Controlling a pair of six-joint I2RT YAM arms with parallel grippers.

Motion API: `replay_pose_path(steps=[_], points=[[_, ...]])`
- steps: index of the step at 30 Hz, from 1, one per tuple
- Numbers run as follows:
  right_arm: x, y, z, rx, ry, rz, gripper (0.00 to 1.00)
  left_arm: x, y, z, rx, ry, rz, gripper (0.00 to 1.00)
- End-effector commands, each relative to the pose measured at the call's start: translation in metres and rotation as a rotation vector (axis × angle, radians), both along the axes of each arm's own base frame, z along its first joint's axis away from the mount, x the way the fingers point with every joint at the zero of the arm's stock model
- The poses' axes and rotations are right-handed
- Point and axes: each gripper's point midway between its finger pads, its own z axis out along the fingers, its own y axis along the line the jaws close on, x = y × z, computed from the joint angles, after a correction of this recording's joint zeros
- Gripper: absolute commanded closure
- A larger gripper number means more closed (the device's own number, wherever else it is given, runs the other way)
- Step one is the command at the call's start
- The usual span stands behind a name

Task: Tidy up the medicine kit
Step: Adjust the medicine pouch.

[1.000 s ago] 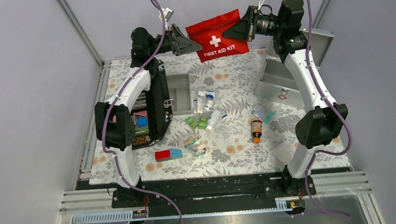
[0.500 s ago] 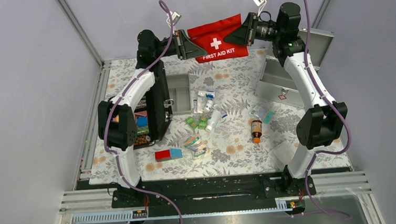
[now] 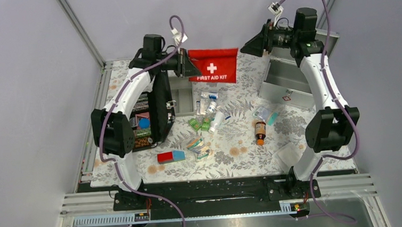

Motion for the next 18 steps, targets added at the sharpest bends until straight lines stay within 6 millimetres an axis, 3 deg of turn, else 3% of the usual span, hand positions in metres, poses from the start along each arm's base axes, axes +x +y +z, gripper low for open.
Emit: replay_pose_path(steps=[1, 5, 9, 13, 18], points=[[-0.038, 0.003, 0.018, -0.119, -0.250, 0.090, 0.20, -0.038, 0.023, -0.017, 0.366, -0.340, -0.119, 1.00], [-0.064, 0.017, 0.001, -0.182, -0.344, 0.213, 0.21, -0.064, 0.031, -0.032, 0.540, -0.511, -0.279, 1.00], [-0.101, 0.037, -0.037, -0.339, -0.463, 0.371, 0.21, -0.084, 0.035, -0.033, 0.606, -0.648, -0.390, 1.00], [-0.130, 0.053, -0.065, -0.413, -0.469, 0.505, 0.22, -0.086, 0.037, -0.028, 0.653, -0.718, -0.407, 1.00], [-0.142, 0.063, -0.083, -0.396, -0.393, 0.541, 0.23, -0.080, 0.034, -0.020, 0.674, -0.765, -0.383, 1.00]])
